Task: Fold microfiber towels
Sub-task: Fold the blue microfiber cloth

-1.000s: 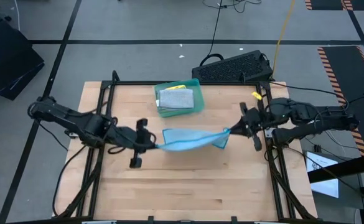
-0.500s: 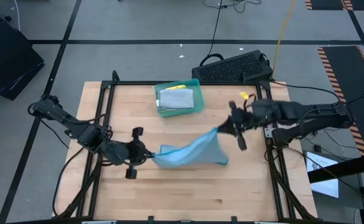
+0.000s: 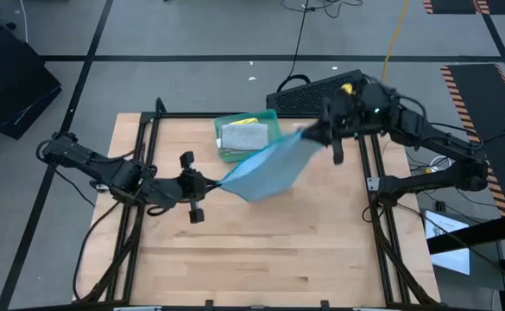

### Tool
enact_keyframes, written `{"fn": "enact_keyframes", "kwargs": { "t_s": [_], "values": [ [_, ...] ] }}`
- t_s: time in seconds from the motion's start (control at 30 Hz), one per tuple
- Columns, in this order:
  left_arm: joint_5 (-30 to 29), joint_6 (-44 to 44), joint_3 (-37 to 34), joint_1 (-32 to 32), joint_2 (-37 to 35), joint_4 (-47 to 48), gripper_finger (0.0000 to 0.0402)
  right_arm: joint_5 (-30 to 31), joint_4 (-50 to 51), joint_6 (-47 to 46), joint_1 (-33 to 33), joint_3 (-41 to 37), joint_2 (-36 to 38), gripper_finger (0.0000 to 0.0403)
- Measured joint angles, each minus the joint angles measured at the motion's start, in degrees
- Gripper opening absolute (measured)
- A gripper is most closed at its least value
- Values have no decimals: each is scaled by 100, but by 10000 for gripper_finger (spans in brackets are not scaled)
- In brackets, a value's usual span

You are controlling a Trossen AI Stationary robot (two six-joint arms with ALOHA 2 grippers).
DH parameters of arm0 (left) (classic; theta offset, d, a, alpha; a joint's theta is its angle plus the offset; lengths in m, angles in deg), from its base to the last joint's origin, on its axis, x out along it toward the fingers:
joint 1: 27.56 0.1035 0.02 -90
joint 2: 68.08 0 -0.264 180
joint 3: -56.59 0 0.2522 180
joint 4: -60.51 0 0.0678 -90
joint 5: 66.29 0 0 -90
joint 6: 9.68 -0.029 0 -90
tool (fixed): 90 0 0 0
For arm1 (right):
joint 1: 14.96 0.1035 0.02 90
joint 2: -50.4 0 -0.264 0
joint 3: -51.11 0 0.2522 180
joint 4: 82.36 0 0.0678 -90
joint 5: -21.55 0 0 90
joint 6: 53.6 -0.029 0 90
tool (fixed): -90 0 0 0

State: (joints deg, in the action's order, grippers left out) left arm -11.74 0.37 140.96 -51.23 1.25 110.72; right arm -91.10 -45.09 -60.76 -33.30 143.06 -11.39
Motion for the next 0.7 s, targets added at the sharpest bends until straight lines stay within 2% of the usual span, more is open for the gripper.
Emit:
{"fn": "enact_keyframes", "kwargs": {
  "t_s": [0.07,0.13,0.23,0.37,0.5,0.7],
  "values": [
    [396,-53,2,28,-14,38,7,-359,344,-70,157,-72,-1,2],
    [1123,-32,0,21,14,116,4,-575,722,-91,420,-216,50,2],
    [1867,105,0,-37,143,-7,8,-604,1332,-115,896,-551,200,2],
    [2644,119,0,-150,378,-128,10,-607,1547,-467,1568,-1346,498,2],
    [3099,64,-2,-228,519,-247,5,-606,1406,-914,2140,-2210,859,2],
    [3282,-589,-2,-278,371,-891,14,-599,765,-1489,2737,-2952,1275,2]
  ]
}}
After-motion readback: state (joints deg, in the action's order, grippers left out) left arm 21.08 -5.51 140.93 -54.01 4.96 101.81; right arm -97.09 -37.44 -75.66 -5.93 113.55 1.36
